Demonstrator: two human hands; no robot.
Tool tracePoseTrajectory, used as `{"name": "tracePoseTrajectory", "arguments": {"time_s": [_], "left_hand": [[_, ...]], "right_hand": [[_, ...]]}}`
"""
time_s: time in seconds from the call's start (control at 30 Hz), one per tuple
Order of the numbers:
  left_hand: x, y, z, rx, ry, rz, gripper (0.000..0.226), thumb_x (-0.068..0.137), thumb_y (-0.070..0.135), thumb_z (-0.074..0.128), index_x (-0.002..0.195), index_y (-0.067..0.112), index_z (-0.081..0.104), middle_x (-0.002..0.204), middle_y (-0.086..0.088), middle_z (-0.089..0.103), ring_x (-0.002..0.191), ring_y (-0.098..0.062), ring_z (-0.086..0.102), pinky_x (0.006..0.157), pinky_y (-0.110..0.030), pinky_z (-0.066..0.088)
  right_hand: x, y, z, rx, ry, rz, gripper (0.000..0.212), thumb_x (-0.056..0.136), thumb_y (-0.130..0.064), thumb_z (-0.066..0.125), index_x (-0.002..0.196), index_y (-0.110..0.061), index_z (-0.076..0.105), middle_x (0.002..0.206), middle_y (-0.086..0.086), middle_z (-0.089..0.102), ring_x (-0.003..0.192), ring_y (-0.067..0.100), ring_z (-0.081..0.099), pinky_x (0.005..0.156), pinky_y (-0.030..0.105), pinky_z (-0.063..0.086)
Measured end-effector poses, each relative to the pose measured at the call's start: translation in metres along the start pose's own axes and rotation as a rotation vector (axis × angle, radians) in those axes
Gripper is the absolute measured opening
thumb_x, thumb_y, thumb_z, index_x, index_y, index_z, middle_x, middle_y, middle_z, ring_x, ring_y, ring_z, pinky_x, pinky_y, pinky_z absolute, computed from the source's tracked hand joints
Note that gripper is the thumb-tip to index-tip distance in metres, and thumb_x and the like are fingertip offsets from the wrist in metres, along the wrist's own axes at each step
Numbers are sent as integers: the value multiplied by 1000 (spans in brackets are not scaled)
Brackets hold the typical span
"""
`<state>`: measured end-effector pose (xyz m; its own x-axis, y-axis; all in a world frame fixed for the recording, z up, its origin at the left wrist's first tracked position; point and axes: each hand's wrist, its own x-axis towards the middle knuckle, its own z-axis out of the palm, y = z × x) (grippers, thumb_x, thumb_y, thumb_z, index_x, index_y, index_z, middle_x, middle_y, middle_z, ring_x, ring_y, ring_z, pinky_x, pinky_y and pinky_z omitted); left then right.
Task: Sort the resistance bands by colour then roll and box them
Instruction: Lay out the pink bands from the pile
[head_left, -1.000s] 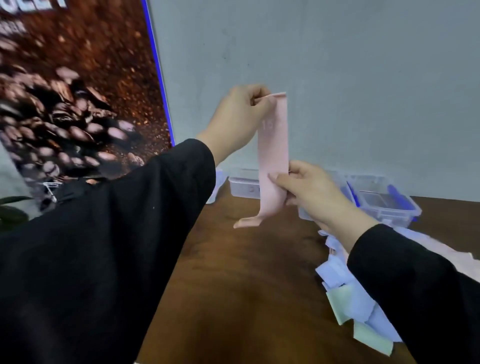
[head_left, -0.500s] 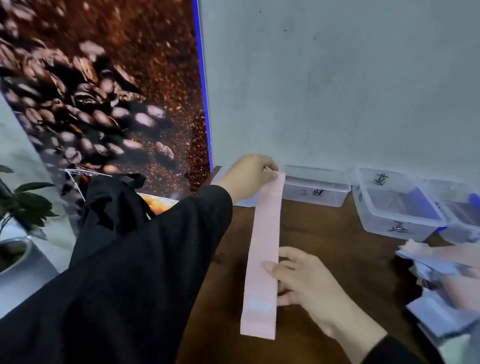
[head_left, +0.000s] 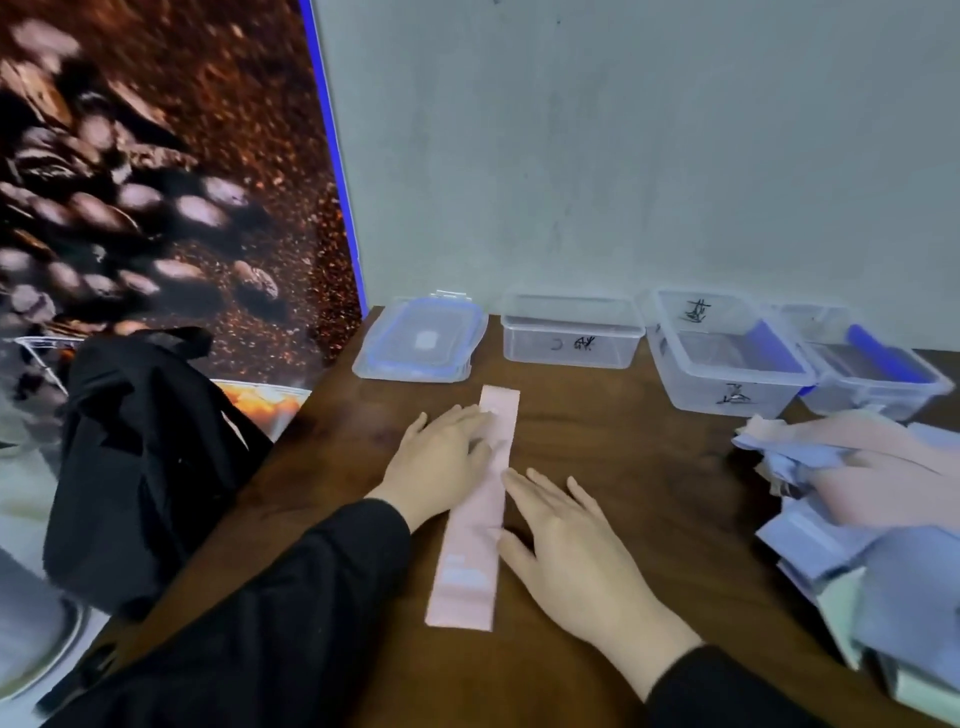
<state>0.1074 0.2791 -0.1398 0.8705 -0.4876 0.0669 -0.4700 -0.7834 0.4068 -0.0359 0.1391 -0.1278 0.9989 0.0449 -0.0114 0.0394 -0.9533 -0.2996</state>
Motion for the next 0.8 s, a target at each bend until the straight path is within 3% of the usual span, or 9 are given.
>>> {"name": "tracePoseTrajectory", "arguments": {"time_s": [0.17,0.27,0.37,0.47,0.67,0.8], "left_hand": [[2,8,-2,-35,-26,-40,51,103,33,37,154,30,33,163,6,27,152,-12,17,123,-43,6],[-3,32,-14,-85,89,-24,46,104,34,43,149,26,43,156,3,41,144,-18,36,117,-38,28],[-16,82,-20,-170,203,88,35,104,40,46,134,28,58,137,7,58,128,-18,52,106,-30,38],[-28,134,-9,-211,170,172,31,103,42,45,128,32,60,128,13,61,119,-8,51,100,-23,36],[-30,197,45,-280,22,219,32,103,39,46,128,26,62,118,5,65,111,-15,59,94,-33,49],[-28,222,59,-312,29,254,30,103,36,48,126,25,63,110,4,65,103,-15,59,90,-38,50]], "right_hand": [[-10,3,-2,160,136,-1,60,105,-54,36,159,-29,30,163,-12,33,150,3,25,124,25,9],[-27,17,-16,327,210,48,52,105,-48,45,154,-29,41,158,-14,40,145,1,33,119,18,20],[-44,50,-43,279,335,76,44,105,-42,49,146,-26,53,147,-13,52,137,3,44,119,22,31],[-53,89,-82,178,474,133,35,103,-36,56,135,-22,63,134,-5,63,123,11,56,108,27,43],[-71,159,-139,-216,265,351,44,89,-56,67,115,-20,67,112,1,62,106,23,60,85,37,48],[-93,178,-135,-428,211,474,45,90,-62,57,109,-22,56,106,0,58,102,24,57,83,40,48]]}}
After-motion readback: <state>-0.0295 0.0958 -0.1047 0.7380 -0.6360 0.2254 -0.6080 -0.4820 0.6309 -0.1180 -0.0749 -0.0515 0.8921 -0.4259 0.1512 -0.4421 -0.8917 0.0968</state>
